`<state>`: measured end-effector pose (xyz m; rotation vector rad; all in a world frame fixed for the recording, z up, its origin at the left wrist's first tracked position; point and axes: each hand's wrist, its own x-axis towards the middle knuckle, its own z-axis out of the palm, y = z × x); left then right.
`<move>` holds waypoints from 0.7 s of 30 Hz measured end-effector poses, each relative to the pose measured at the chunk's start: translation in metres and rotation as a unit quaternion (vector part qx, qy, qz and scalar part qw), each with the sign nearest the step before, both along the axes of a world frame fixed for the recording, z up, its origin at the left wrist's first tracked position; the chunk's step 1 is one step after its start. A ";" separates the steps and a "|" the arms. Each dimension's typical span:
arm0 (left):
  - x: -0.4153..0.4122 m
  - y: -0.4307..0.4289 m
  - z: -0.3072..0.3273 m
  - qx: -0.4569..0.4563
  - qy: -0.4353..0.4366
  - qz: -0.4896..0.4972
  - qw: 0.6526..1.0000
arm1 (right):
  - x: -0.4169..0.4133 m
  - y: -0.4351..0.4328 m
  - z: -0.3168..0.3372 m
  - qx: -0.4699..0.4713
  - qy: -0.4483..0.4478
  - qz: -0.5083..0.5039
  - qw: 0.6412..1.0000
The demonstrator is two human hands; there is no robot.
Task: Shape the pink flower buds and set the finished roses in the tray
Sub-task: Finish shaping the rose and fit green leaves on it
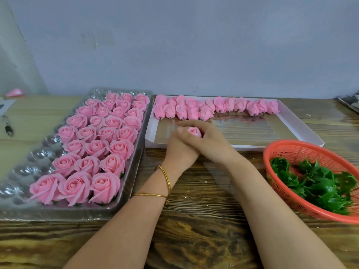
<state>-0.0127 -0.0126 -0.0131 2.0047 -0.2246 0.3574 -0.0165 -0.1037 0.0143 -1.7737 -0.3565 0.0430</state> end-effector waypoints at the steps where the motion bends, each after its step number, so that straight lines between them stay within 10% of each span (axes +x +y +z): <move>1: 0.000 0.000 0.002 -0.023 -0.013 0.007 1.000 | 0.000 -0.002 0.001 0.037 0.018 0.001 0.999; 21: -0.009 0.005 0.010 -0.173 0.019 -0.035 0.984 | 0.010 -0.017 0.000 0.300 0.161 0.107 0.934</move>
